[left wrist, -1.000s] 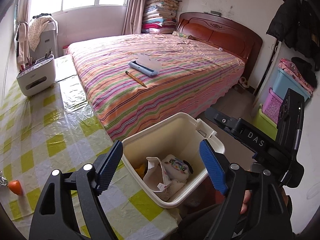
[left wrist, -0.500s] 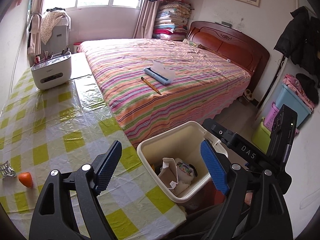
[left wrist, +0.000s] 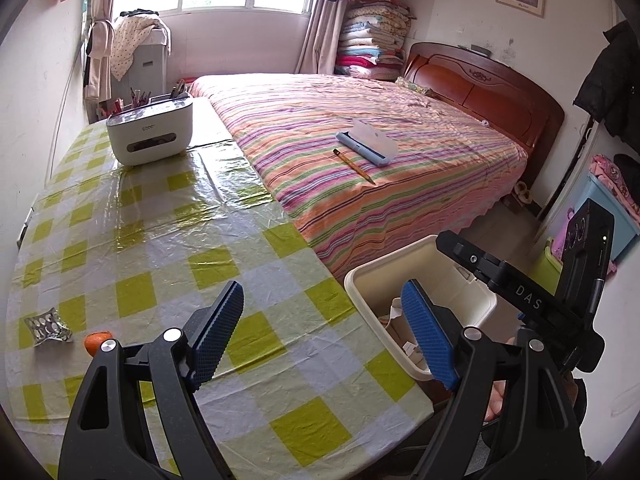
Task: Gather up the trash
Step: 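Move both tools back over the table toward the blister pack and orange peel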
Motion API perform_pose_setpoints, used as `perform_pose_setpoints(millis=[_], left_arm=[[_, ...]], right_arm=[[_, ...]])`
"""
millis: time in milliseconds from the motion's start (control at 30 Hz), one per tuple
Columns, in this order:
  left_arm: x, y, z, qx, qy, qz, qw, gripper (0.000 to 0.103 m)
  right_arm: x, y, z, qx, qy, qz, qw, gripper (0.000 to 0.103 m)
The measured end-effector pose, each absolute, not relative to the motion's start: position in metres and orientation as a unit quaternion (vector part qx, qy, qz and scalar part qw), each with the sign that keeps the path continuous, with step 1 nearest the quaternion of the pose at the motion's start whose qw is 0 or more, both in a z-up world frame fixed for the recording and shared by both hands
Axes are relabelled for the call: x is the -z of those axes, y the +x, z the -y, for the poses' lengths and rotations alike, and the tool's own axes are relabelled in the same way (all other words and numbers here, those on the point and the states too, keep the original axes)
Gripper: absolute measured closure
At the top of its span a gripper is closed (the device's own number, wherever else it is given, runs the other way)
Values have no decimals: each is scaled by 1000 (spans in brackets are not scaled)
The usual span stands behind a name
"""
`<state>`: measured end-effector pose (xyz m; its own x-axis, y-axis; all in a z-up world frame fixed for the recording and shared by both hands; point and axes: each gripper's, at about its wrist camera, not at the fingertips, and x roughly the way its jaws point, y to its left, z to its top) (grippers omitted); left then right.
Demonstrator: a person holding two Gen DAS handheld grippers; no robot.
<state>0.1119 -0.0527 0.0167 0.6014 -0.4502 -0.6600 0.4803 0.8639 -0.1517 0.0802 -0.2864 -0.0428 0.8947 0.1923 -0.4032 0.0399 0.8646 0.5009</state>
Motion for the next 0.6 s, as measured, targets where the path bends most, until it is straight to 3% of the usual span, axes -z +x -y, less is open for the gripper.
perform_pose_setpoints(millis=[600], left_arm=[[-14, 146, -88, 166, -12, -381, 909, 23]], right_arm=[[44, 106, 212, -98, 204, -257, 939, 40]])
